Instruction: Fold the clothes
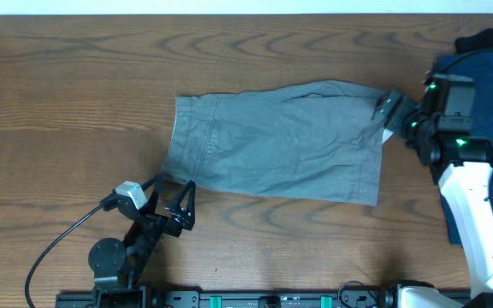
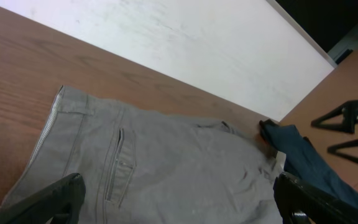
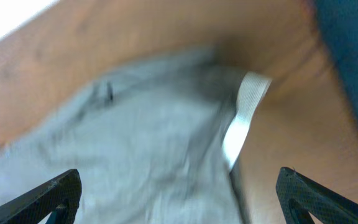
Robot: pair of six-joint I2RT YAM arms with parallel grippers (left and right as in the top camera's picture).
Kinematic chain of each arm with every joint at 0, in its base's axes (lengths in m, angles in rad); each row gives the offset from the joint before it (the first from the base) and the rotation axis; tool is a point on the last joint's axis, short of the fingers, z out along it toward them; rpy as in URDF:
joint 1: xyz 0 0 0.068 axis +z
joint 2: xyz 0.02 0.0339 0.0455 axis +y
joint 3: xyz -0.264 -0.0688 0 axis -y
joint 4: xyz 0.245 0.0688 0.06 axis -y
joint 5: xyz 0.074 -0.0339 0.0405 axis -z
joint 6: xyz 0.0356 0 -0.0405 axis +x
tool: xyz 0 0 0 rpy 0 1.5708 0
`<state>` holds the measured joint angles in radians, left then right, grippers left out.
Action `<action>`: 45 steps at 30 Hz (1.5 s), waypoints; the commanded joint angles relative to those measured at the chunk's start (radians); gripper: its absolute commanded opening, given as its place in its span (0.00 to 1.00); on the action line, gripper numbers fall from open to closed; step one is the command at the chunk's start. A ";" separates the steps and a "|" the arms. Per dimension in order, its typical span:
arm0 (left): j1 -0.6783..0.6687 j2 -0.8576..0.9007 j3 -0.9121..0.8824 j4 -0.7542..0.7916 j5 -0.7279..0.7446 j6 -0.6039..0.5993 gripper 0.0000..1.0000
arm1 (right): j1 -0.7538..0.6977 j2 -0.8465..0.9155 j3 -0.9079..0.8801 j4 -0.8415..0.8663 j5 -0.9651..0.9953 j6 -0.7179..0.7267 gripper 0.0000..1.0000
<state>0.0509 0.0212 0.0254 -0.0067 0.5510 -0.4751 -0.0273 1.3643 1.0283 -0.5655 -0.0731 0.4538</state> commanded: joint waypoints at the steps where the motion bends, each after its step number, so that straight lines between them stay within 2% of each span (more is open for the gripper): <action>1: 0.005 -0.010 -0.021 -0.034 0.018 -0.009 0.98 | 0.057 0.031 0.006 -0.064 -0.085 -0.014 0.96; 2: 0.005 -0.010 -0.021 -0.034 0.018 -0.009 0.98 | 0.071 0.039 0.006 -0.084 -0.089 -0.014 0.92; 5: 0.005 -0.010 -0.021 -0.034 0.018 -0.009 0.98 | 0.148 0.087 0.005 -0.127 -0.089 -0.022 0.55; 7: 0.005 -0.010 -0.021 -0.034 0.018 -0.009 0.98 | 0.190 0.122 0.005 -0.128 -0.089 -0.024 0.41; 10: 0.005 -0.010 -0.021 -0.034 0.018 -0.009 0.98 | 0.249 0.182 0.005 -0.131 -0.088 -0.009 0.28; 14: 0.005 -0.010 -0.021 -0.034 0.018 -0.009 0.98 | 0.288 0.260 0.005 -0.128 -0.080 0.025 0.17; 22: 0.005 -0.010 -0.021 -0.034 0.018 -0.009 0.98 | 0.288 0.361 0.005 -0.146 -0.072 0.047 0.02; 27: 0.005 -0.010 -0.021 -0.034 0.018 -0.009 0.98 | 0.288 0.384 0.005 -0.186 -0.003 0.047 0.01; 31: 0.005 -0.010 -0.021 -0.034 0.018 -0.010 0.98 | 0.288 0.385 0.005 -0.199 0.007 0.047 0.03; 35: 0.005 -0.010 -0.021 -0.034 0.019 -0.025 0.98 | 0.285 0.385 0.005 -0.203 0.047 0.047 0.15; 37: 0.005 -0.010 -0.021 -0.034 0.031 -0.082 0.98 | 0.268 0.385 0.005 -0.191 0.051 0.047 0.27; 39: 0.005 -0.010 -0.021 -0.015 0.056 -0.127 0.98 | 0.241 0.384 0.005 -0.182 0.050 0.047 0.46; 41: 0.005 -0.010 -0.021 0.028 0.091 -0.128 0.98 | 0.208 0.384 0.005 -0.180 0.050 0.047 0.79; 43: 0.005 -0.010 -0.021 0.082 0.153 -0.128 0.98 | 0.174 0.384 0.005 -0.181 0.046 0.047 0.99; 45: 0.005 -0.010 -0.019 0.122 0.195 -0.127 0.98 | 0.151 0.384 0.005 -0.181 0.046 0.047 0.99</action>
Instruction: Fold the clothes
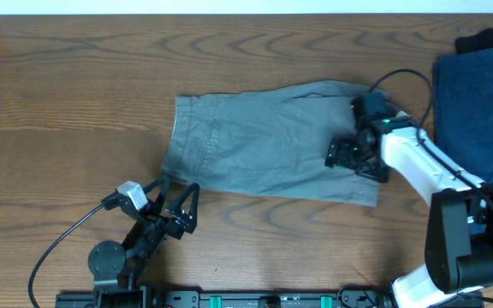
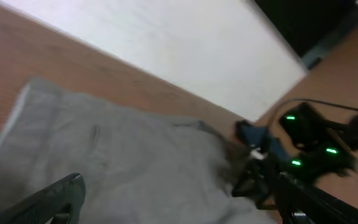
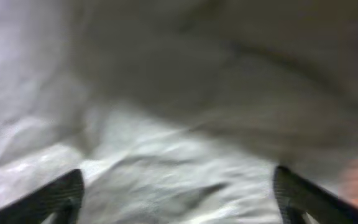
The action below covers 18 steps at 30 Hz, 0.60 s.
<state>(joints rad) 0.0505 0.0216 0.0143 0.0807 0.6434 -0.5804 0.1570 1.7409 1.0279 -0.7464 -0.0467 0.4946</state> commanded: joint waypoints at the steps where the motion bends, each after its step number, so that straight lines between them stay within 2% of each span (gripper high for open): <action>1: 0.005 -0.011 -0.006 0.051 0.117 -0.019 0.98 | -0.043 0.008 0.005 0.000 0.019 0.006 0.99; 6: 0.005 0.003 0.036 0.056 0.124 0.057 0.98 | -0.059 0.008 0.005 0.002 0.019 0.006 0.99; 10: 0.005 0.089 0.099 0.055 0.138 0.126 0.98 | -0.058 0.008 0.005 0.002 0.020 0.006 0.99; 14: 0.005 0.265 0.226 0.029 0.178 0.244 0.98 | -0.058 0.008 0.005 0.002 0.019 0.006 0.99; 18: 0.005 0.520 0.457 -0.176 0.180 0.382 0.98 | -0.058 0.008 0.005 0.002 0.020 0.006 0.99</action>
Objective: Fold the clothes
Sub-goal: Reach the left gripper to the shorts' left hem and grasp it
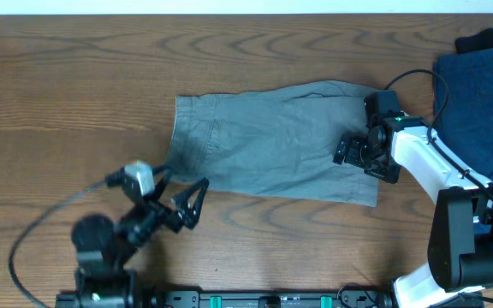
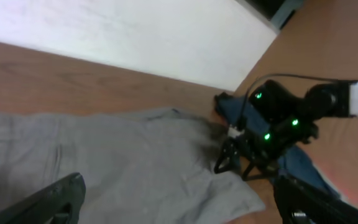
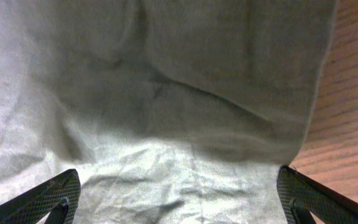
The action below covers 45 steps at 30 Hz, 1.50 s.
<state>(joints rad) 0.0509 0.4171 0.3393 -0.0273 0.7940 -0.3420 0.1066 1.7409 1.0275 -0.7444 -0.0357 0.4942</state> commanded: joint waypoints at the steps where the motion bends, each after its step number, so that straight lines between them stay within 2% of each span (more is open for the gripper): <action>1: 0.005 0.183 0.187 -0.134 0.029 0.180 0.98 | -0.007 0.008 0.006 0.000 0.008 0.006 0.99; 5: 0.005 0.423 0.385 -0.394 0.027 0.302 0.98 | -0.008 0.008 0.006 -0.002 0.005 0.006 0.99; 7: 0.005 0.519 0.436 -0.467 0.006 0.347 0.98 | -0.008 0.008 0.006 -0.007 -0.002 0.006 0.99; 9: 0.005 0.603 0.470 -0.518 -0.113 0.349 0.98 | -0.007 0.008 0.006 -0.008 -0.004 0.006 0.99; 13: 0.003 0.744 0.528 -0.637 -0.482 0.349 0.98 | -0.007 0.008 0.006 -0.011 -0.088 0.006 0.99; 15: 0.003 0.794 0.558 -0.689 -0.559 0.349 0.98 | -0.008 0.008 0.006 -0.003 -0.121 0.006 0.99; 29: 0.003 0.887 0.583 -0.650 -0.339 0.277 1.00 | -0.007 0.008 0.006 0.034 -0.192 0.006 0.99; 30: 0.003 0.887 0.583 -0.642 -0.330 0.277 0.80 | -0.007 0.008 0.006 0.033 -0.201 0.006 0.99; 32: 0.000 0.887 0.583 -0.631 -0.333 0.277 0.27 | -0.007 0.008 0.006 0.033 -0.219 0.006 0.98; 33: -0.003 0.888 0.582 -0.623 -0.336 0.277 0.10 | -0.006 0.008 0.006 0.033 -0.226 0.006 0.89; 34: -0.005 0.890 0.581 -0.617 -0.341 0.277 0.06 | -0.004 0.008 0.006 0.034 -0.227 0.006 0.80; 38: -0.029 0.911 0.574 -0.601 -0.388 0.277 0.06 | 0.010 0.008 0.006 0.038 -0.226 0.006 0.28; 40: -0.040 0.927 0.563 -0.583 -0.387 0.276 0.06 | 0.017 0.008 0.006 0.038 -0.225 0.006 0.11; 42: -0.055 0.958 0.559 -0.571 -0.387 0.273 0.06 | 0.026 0.008 0.006 0.039 -0.219 0.006 0.03; 45: -0.063 1.012 0.559 -0.556 -0.399 0.262 0.06 | 0.040 0.008 0.006 0.039 -0.195 0.006 0.01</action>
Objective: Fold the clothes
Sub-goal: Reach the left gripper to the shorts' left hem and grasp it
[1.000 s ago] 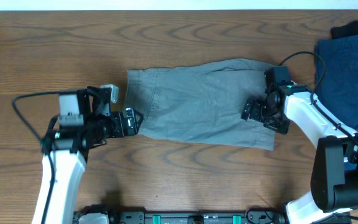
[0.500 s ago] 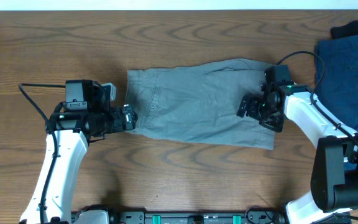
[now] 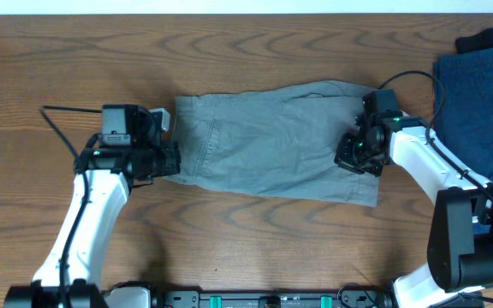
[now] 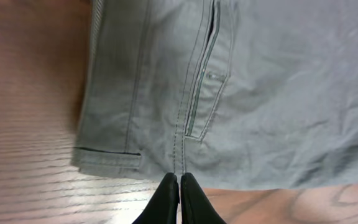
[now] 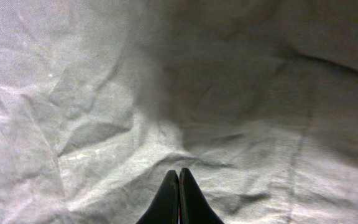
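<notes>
Grey shorts (image 3: pixel 272 137) lie spread flat mid-table, waistband to the left. My left gripper (image 3: pixel 168 161) is at their front left corner. In the left wrist view its tips (image 4: pixel 179 177) are pressed together right at the cloth's near edge, where a seam of the shorts (image 4: pixel 260 93) runs in between them. My right gripper (image 3: pixel 347 160) sits on the right leg, a little in from the hem. Its tips (image 5: pixel 179 172) are together on the shorts (image 5: pixel 104 93), with creases bunching towards them. Nothing is lifted off the table.
A dark blue garment (image 3: pixel 478 94) lies at the right end of the wooden table (image 3: pixel 75 51), beside my right arm. The left arm's black cable (image 3: pixel 58 120) sticks out to the left. A white wall edge runs along the far side.
My left arm has moved from the table's front to the shorts' front left corner, and its gripper has shut there. The right gripper, open over the right leg before, is now shut on the cloth.
First my right gripper was open by the shorts' far right corner and the left arm rested open at the front. Later the right gripper stood open over the right leg while the left arm had turned. Now both are shut at opposite ends of the shorts.
</notes>
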Robot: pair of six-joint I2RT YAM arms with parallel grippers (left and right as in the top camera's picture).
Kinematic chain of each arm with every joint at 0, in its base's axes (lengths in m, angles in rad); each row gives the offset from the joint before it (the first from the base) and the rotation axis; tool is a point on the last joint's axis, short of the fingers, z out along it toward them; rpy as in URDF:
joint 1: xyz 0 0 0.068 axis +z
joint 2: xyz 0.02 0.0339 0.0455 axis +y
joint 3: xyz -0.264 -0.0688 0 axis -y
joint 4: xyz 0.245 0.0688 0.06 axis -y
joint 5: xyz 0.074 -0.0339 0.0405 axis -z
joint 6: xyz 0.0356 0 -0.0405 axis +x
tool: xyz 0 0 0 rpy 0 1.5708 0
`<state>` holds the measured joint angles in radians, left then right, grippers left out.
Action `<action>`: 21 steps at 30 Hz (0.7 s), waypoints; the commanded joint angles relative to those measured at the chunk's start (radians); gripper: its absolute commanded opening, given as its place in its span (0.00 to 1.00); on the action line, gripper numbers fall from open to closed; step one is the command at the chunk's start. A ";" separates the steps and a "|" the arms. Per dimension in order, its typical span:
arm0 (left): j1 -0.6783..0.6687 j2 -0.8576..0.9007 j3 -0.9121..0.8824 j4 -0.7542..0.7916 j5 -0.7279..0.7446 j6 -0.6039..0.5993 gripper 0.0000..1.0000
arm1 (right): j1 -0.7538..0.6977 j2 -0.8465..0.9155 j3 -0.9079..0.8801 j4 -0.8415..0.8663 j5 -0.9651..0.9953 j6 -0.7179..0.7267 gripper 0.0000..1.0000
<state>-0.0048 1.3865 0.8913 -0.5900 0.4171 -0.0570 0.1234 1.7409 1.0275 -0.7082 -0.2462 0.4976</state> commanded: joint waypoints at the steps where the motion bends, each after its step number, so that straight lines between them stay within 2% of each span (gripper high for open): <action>1: -0.007 0.060 0.007 0.010 -0.043 -0.043 0.06 | 0.029 0.008 0.005 0.002 0.025 0.003 0.01; 4: -0.007 0.113 0.007 0.017 -0.106 -0.099 0.06 | 0.048 0.008 0.005 0.001 0.041 0.003 0.01; 16: -0.007 0.251 0.007 0.054 -0.104 -0.125 0.06 | 0.104 0.018 0.003 0.027 0.043 0.004 0.01; 21: -0.007 0.287 0.007 0.066 -0.105 -0.126 0.06 | 0.114 0.048 0.003 0.035 0.058 0.049 0.01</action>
<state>-0.0116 1.6455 0.8913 -0.5262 0.3290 -0.1654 0.2256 1.7596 1.0275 -0.6739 -0.2066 0.5110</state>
